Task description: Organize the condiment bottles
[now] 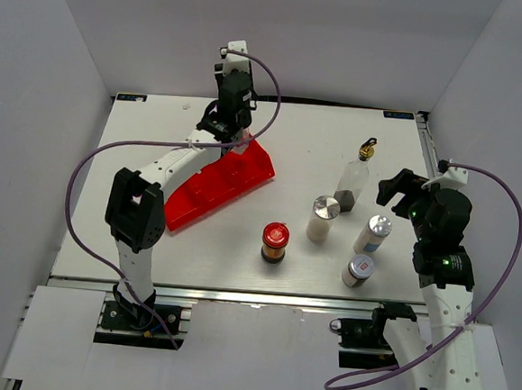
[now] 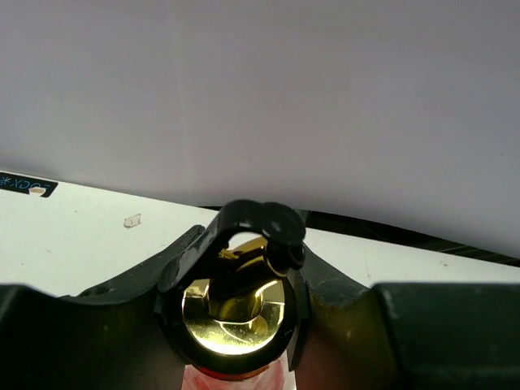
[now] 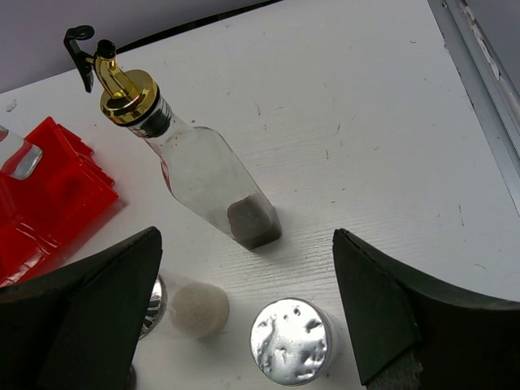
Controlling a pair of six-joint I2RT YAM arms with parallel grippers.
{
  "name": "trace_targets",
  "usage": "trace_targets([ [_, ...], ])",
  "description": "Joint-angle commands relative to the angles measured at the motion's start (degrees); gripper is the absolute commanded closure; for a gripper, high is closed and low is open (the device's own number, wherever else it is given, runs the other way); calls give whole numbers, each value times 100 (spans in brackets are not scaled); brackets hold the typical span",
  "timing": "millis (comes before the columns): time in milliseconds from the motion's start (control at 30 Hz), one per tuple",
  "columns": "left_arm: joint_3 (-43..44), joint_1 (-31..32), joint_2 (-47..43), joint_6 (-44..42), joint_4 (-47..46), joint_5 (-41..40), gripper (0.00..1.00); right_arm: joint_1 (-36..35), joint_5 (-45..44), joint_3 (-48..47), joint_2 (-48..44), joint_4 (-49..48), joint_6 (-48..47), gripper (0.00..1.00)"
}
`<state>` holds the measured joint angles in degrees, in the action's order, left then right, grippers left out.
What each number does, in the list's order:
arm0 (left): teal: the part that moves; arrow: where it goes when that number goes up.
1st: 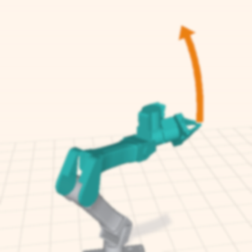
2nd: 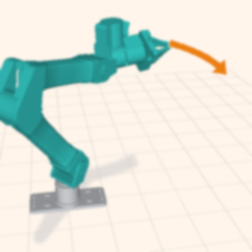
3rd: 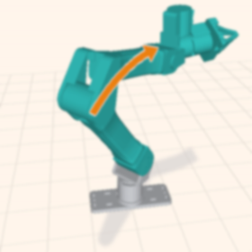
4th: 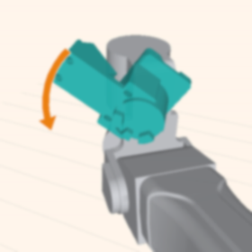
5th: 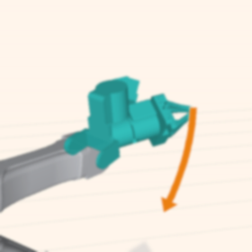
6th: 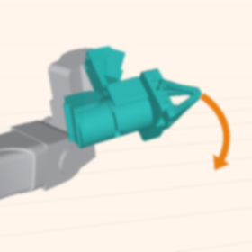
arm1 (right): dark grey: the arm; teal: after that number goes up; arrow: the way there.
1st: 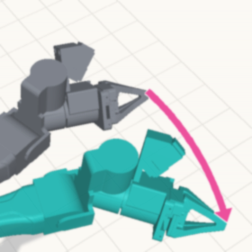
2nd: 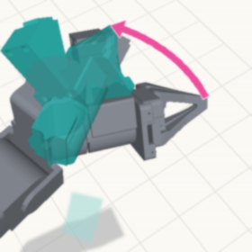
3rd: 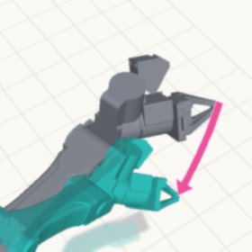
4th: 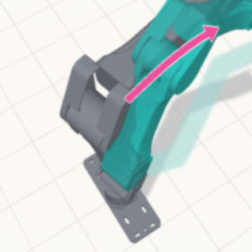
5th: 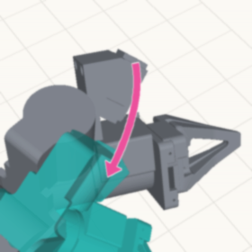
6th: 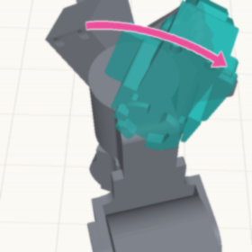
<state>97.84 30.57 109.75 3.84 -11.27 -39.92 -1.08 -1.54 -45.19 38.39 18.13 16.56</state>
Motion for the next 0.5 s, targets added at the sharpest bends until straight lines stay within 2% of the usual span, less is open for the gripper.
trace_targets([
  [0,7,-16,-578,117,-570,-174,100,29,-109,10,2,-240,50,11],
  [300,-801,-60,-807,407,-965,-218,100,29,-83,19,-7,-231,50,11],
  [467,-881,-104,-675,390,-1185,-227,100,20,-83,19,-25,-213,23,11],
])
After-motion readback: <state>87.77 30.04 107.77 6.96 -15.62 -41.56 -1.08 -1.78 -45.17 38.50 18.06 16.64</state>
